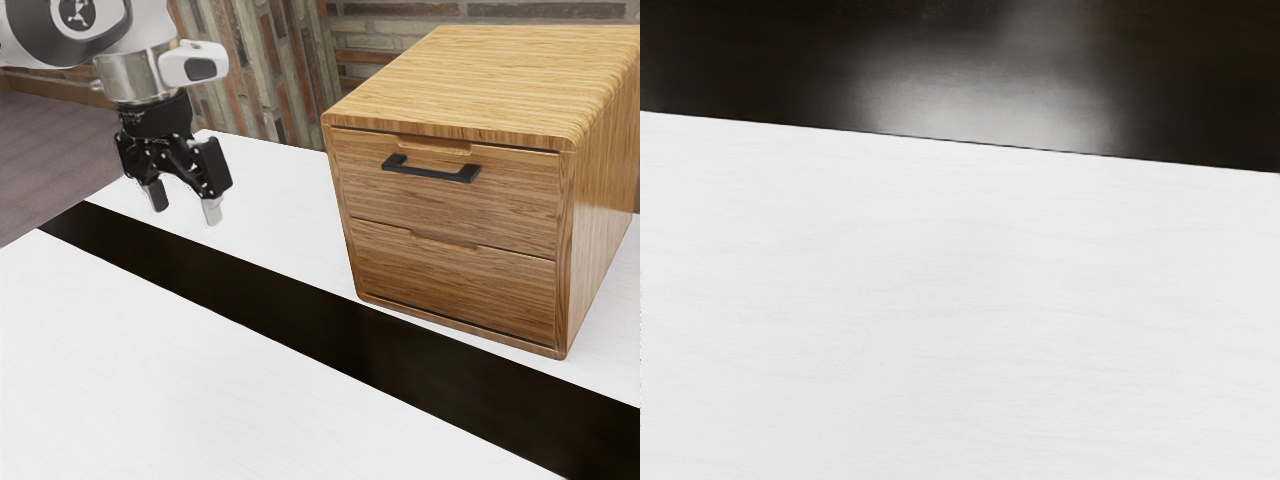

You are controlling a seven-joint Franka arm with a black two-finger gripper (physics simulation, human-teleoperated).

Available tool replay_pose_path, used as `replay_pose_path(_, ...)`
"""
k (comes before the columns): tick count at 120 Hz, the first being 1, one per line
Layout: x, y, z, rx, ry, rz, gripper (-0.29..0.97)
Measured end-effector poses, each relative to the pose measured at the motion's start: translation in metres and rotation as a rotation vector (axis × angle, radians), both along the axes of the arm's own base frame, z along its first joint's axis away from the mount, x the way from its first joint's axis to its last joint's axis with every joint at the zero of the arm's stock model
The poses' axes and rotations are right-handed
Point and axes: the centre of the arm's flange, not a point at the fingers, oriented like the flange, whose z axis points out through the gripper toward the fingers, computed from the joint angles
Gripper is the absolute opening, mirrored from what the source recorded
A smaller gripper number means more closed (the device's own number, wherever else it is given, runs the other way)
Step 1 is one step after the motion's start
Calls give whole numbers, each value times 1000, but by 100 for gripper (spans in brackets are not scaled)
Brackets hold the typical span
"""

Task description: Pull the drawer handle with one arm to open the drawer

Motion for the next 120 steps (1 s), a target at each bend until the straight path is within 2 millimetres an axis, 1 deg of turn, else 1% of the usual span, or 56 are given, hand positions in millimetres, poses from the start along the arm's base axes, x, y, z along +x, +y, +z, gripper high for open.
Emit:
replay_pose_path(7, 5, -2, 5, 8, -52, -7, 68)
replay_pose_path(15, 7, -9, 11, 20, -92, -23, 68)
replay_pose_path(21, 7, -16, 10, 27, -87, -27, 68)
replay_pose_path(24, 5, -20, 10, 28, -80, -25, 68)
replay_pose_path(32, -5, -32, 18, 36, -77, -23, 68)
replay_pose_path(39, -8, -43, 22, 38, -84, -48, 68)
replay_pose_path(48, -4, -57, 24, 39, -138, -161, 68)
replay_pose_path(54, -13, -67, 19, 42, -180, -274, 68)
replay_pose_path(60, -26, -76, 19, 54, -233, -383, 68)
replay_pose_path(66, -28, -82, 20, 72, -282, -484, 68)
replay_pose_path(70, -26, -87, 21, 90, -315, -565, 68)
replay_pose_path(76, -21, -102, 20, 118, -352, -693, 68)
replay_pose_path(83, -13, -124, 7, 174, -374, -842, 68)
replay_pose_path(93, -2, -146, -3, 309, -382, -1020, 68)
replay_pose_path(97, 1, -150, -3, 355, -390, -1077, 68)
replay_pose_path(102, 5, -150, -2, 404, -400, -1135, 68)
replay_pose_path(112, 22, -153, -12, 462, -405, -1246, 68)
replay_pose_path(120, 33, -165, -18, 482, -418, -1329, 68)
